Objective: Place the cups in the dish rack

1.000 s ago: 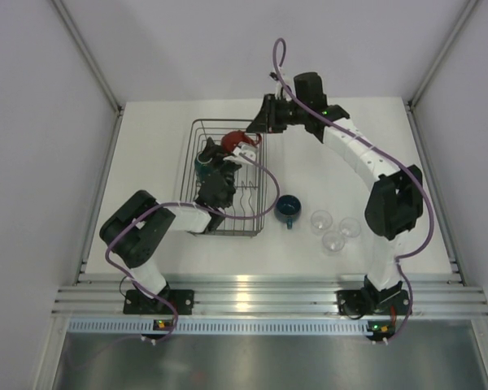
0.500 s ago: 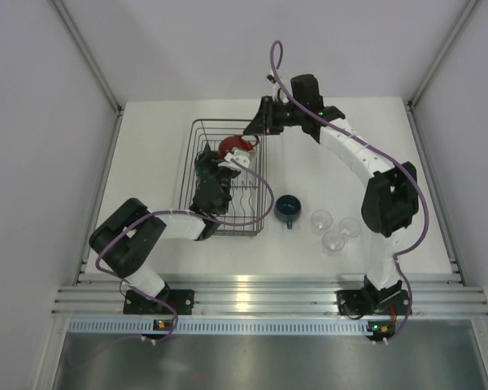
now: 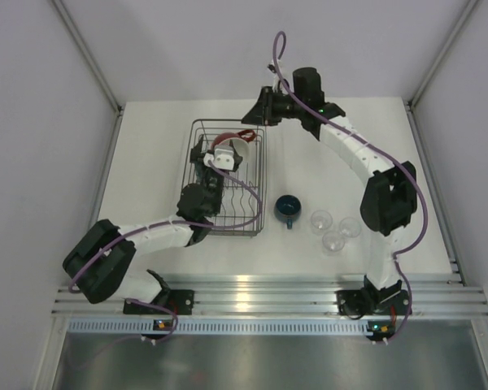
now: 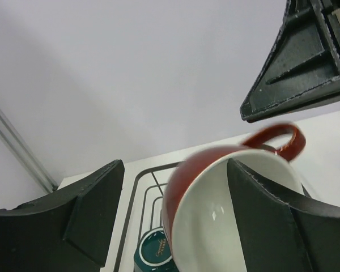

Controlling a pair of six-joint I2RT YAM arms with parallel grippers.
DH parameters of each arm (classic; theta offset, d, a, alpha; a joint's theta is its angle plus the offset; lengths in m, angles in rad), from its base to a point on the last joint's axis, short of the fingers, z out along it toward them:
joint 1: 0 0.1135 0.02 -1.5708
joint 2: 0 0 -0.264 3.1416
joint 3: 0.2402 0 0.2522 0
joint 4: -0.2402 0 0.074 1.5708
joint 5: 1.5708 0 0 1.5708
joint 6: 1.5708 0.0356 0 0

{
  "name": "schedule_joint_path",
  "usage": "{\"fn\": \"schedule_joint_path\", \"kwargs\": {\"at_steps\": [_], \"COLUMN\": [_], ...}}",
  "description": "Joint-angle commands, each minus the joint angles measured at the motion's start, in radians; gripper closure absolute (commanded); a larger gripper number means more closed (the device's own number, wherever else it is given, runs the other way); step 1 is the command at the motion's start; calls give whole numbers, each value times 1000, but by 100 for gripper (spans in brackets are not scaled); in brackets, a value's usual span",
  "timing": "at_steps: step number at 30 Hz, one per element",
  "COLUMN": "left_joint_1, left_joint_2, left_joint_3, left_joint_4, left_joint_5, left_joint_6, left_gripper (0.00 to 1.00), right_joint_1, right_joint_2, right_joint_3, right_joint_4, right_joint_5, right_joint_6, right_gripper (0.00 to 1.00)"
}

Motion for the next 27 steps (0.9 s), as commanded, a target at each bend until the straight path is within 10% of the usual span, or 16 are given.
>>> {"fn": "schedule_joint_path", "kwargs": {"at_steps": [1,27], "left_joint_1": [-1,2], "left_joint_2": [-57,-17], "left_joint_3": [45,88], "left_joint_4": [113,32], "left_joint_5": [28,-7], "left_joint_6": [-51,-57], "left_gripper": [21,18], "right_joint_1": [-12,-32], "right_joint_2": [6,-13], "right_joint_3": [46,-12], "right_joint_4": [111,140], "right_joint_5": [-9,-46], "right_joint_6": [6,8], "right_gripper": [100,100]}}
